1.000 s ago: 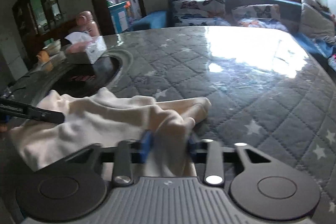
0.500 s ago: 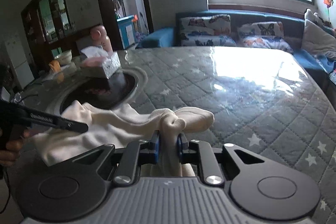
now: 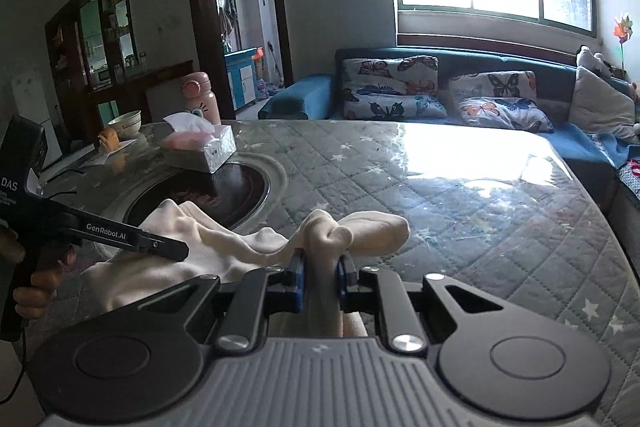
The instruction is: Fold clothes
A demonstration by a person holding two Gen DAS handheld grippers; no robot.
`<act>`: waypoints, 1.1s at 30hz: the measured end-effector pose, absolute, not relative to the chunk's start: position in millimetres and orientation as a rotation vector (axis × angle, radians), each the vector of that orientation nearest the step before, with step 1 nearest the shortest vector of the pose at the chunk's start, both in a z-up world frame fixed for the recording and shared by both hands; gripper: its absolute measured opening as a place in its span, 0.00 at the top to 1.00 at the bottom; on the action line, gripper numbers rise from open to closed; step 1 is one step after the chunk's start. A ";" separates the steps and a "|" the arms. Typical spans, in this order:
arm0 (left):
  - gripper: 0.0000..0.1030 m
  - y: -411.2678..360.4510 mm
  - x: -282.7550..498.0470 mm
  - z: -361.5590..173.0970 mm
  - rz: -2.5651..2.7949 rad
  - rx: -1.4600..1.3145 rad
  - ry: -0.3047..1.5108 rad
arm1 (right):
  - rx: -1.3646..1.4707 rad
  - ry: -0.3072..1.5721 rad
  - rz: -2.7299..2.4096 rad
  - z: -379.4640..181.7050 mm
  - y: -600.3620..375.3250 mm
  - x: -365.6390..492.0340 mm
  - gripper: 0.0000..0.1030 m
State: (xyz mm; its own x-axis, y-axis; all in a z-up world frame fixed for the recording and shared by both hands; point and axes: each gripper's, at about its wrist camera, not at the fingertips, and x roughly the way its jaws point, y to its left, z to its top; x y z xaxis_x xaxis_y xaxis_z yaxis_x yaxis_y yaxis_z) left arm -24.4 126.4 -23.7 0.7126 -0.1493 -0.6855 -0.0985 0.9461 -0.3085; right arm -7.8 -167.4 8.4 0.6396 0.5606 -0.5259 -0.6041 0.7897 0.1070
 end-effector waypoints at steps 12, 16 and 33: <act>0.82 117.2 11.6 -4.0 -0.055 -0.276 0.761 | -0.088 0.529 0.620 23.9 -173.5 15.2 0.87; 0.82 106.6 31.2 2.3 -0.078 -0.259 0.761 | -0.102 0.513 0.588 31.4 -179.3 27.0 0.87; 0.82 69.1 125.6 -6.5 -0.064 -0.190 0.788 | -0.155 0.552 0.452 23.4 -193.7 116.0 0.87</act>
